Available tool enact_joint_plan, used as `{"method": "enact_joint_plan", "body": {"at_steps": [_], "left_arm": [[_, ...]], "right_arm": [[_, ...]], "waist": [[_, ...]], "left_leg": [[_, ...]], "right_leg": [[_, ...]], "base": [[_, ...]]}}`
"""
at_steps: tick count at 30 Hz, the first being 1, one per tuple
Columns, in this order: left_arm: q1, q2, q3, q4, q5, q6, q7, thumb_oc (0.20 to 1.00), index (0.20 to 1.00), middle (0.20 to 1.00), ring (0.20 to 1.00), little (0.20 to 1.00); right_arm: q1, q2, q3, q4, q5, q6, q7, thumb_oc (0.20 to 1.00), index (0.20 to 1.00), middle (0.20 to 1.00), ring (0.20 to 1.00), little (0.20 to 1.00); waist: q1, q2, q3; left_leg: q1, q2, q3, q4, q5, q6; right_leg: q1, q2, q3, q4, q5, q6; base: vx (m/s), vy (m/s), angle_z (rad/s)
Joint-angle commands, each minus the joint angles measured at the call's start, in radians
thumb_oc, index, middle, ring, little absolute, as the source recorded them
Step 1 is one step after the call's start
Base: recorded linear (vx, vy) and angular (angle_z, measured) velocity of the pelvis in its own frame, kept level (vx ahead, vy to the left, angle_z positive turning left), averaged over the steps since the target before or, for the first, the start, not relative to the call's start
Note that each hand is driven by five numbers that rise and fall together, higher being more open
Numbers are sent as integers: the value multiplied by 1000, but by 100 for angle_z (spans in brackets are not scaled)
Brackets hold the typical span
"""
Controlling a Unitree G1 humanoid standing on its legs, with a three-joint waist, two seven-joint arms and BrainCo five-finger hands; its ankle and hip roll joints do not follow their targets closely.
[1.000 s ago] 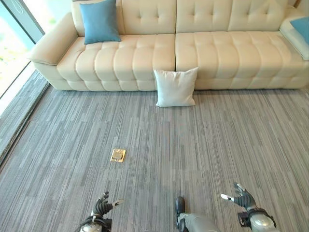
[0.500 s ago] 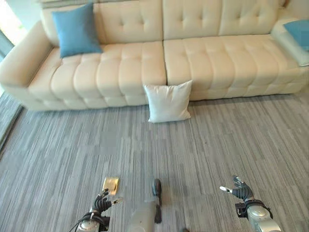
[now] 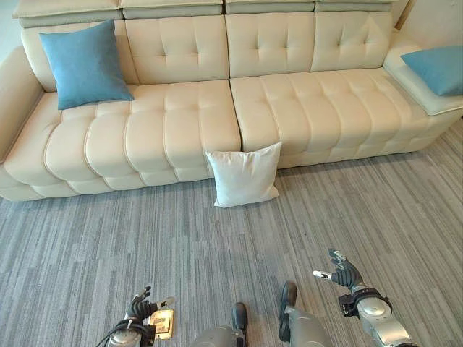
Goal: Pick up all the scattered cushions and arrange them neatly on the sofa.
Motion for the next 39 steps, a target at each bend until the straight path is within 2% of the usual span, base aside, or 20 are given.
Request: {"method": "enact_joint_plan", "body": {"at_steps": [1,3,4,6,9,11,13,14,16,17,18,22,25,28,29,30,31,32,35,39], "left_arm": [[-3,34,-2,-79,32,-34,19,1000,1000,1000,1000,1000],[9,25,-12,-89,32,-33,16,1000,1000,1000,1000,1000],[9,25,-12,-89,32,-33,16,1000,1000,1000,1000,1000],[22,23,-17,-108,26,-33,3,1000,1000,1000,1000,1000],[27,12,-27,-97,28,-29,-11,1000,1000,1000,1000,1000],[21,8,-35,-99,31,-24,-13,1000,1000,1000,1000,1000],[17,5,-37,-102,33,-22,-13,1000,1000,1000,1000,1000],[14,6,-42,-106,35,-24,-15,1000,1000,1000,1000,1000],[0,1,-57,-104,42,-24,-20,1000,1000,1000,1000,1000],[0,1,-57,-104,42,-25,-20,1000,1000,1000,1000,1000],[-10,1,-68,-105,50,-23,-24,1000,1000,1000,1000,1000],[-6,5,-70,-120,50,-22,-17,1000,1000,1000,1000,1000],[2,5,-61,-113,45,-18,-13,1000,1000,1000,1000,1000],[14,3,-53,-77,51,-15,-18,1000,1000,1000,1000,1000],[16,14,-48,-76,56,-13,-20,1000,1000,1000,1000,1000],[16,14,-48,-76,56,-13,-20,1000,1000,1000,1000,1000],[14,28,-46,-80,62,-12,-20,1000,1000,1000,1000,1000],[14,28,-46,-80,62,-12,-20,1000,1000,1000,1000,1000],[23,55,-30,-111,58,-9,-12,1000,1000,1000,1000,1000],[31,57,-17,-120,49,-7,-7,1000,1000,1000,1000,1000]], "right_arm": [[-15,-52,-36,-50,1,-19,-2,1000,1000,1000,1000,1000],[-8,-67,-42,-55,-4,-26,2,1000,1000,1000,1000,1000],[-9,-67,-42,-55,-4,-26,2,1000,1000,1000,1000,1000],[3,-85,-58,-81,-1,-30,7,1000,1000,1000,1000,1000],[11,-98,-72,-75,2,-34,4,1000,1000,1000,1000,1000],[17,-103,-82,-75,9,-34,-7,1000,1000,1000,1000,1000],[29,-104,-96,-72,12,-33,-16,1000,1000,1000,1000,1000],[33,-105,-98,-71,13,-32,-15,1000,1000,1000,1000,1000],[25,-101,-103,-63,19,-31,-18,1000,1000,1000,1000,1000],[25,-101,-103,-63,19,-31,-18,1000,1000,1000,1000,1000],[23,-99,-109,-49,24,-30,-22,1000,1000,1000,1000,1000],[9,-83,-103,-24,24,-26,-45,1000,1000,1000,1000,1000],[0,-72,-93,-17,16,-18,-42,1000,1000,1000,1000,1000],[-2,-54,-79,-11,1,-13,-28,1000,1000,1000,1000,1000],[-3,-44,-71,-19,0,-12,-17,1000,1000,1000,1000,1000],[-3,-45,-71,-19,0,-12,-17,1000,1000,1000,1000,1000],[0,-40,-65,-25,-5,-10,-11,1000,1000,1000,1000,1000],[0,-41,-65,-25,-5,-10,-11,1000,1000,1000,1000,1000],[0,-32,-53,-39,-3,-10,-3,1000,1000,1000,1000,1000],[-1,-24,-49,-39,-4,-11,-6,1000,1000,1000,1000,1000]], "waist": [[-26,4,1],[-35,20,-20],[-37,18,-22],[-41,40,-36],[-44,47,-38],[-47,44,-32],[-55,42,-36],[-55,42,-38],[-42,28,-38],[-43,28,-38],[-33,20,-37],[21,28,-24],[45,31,-23],[59,18,-35],[67,1,-43],[67,2,-45],[68,-4,-44],[68,-3,-47],[56,8,-26],[58,18,-19]], "left_leg": [[182,141,-127,49,-143,-149],[186,198,-147,89,-65,-181],[183,195,-149,88,-61,-181],[178,238,-153,122,14,-204],[121,268,-142,242,113,-203],[82,302,-95,314,144,-189],[69,350,-21,310,160,-189],[62,343,-5,279,124,-176],[-32,256,-12,265,31,-163],[-33,256,-13,268,29,-163],[-93,218,22,202,-9,-162],[-223,151,-33,44,101,-191],[-245,149,-93,27,133,-195],[-249,128,-113,76,110,-174],[-229,109,-99,96,71,-149],[-231,110,-99,95,73,-149],[-204,92,-95,105,39,-124],[-206,93,-95,104,41,-124],[-142,75,-102,106,-9,-75],[-107,87,-105,99,-27,-67]], "right_leg": [[-2,28,67,97,17,2],[8,47,48,161,-1,-30],[7,44,47,159,1,-30],[28,66,24,185,-41,-56],[69,84,8,199,-96,-97],[102,92,4,205,-128,-120],[129,93,-2,206,-157,-130],[142,95,-2,204,-165,-133],[196,90,-2,168,-173,-123],[196,90,-2,168,-173,-123],[233,86,-14,139,-181,-111],[335,125,16,96,-203,-101],[382,132,51,92,-226,-92],[396,96,76,91,-217,-68],[383,60,98,131,-182,-49],[380,62,98,130,-180,-49],[347,39,118,224,-136,-40],[344,41,118,223,-134,-40],[237,31,155,439,-41,-47],[186,20,126,470,-62,-60]], "base": [[436,-325,80],[462,-412,85],[345,-344,60],[276,-258,46],[263,-253,20],[263,-226,2],[262,-155,6],[254,-115,11],[210,-66,12],[255,-30,18],[266,-9,17],[323,37,2],[363,128,-36],[381,231,-50],[344,225,-43],[402,276,-51],[168,128,-34],[259,201,-27],[195,159,2],[172,47,-5]]}}
